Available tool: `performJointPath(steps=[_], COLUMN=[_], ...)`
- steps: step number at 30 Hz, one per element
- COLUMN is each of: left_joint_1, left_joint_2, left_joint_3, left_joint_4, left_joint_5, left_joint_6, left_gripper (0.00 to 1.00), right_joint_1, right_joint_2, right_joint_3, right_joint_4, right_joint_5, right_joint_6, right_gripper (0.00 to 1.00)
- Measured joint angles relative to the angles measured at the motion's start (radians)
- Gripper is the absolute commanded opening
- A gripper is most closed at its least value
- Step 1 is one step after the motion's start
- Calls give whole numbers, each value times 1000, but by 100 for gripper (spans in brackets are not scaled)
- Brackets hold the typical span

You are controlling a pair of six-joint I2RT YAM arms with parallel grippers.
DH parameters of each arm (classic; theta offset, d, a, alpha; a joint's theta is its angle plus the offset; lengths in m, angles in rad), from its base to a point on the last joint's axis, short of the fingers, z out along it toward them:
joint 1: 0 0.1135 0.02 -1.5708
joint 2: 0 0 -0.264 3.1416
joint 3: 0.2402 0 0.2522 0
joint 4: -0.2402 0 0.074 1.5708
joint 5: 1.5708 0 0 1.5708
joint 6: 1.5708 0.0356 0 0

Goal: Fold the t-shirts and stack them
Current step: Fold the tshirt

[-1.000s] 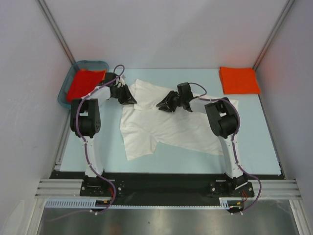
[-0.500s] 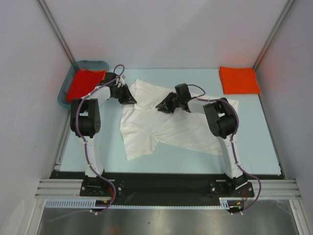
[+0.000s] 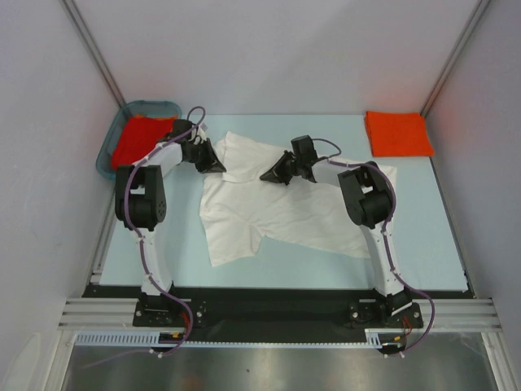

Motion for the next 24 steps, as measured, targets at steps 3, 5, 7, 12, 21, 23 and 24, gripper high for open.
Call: performJointPath(steps=[3,5,7,12,21,23,24], left_joint_1=[3,5,7,8,8,9,9], left_joint_2=[-39,-84,-130,-204,-215,-216,-217], left_joint_3=[-10,-26,-45,-96,-195,-203,-207], left_joint_4=[-7,-7,-8,7,17,19,19], left_joint_5=[-7,-10,-13,-12,-21,-26,-30], left_joint_6=[-3,-7,-8,-18,-33,-33,-33], left_gripper=[0,0,0,0,0,0,0], right_joint_1=[-15,-31,-40,-56,-47,-43,-42], right_joint_2=[0,0,0,-1,-2,-3,-4], right_joint_3=[30,44,56,61,61,61,61], right_joint_4=[-47,-77,-113,-183,-228,-232,-237], right_joint_5=[-43,-77,-101,-149,-193,-201,-203], right_joint_6=[-31,-58,-82,-123,-146,-146,-147], right_gripper=[0,0,0,0,0,0,0])
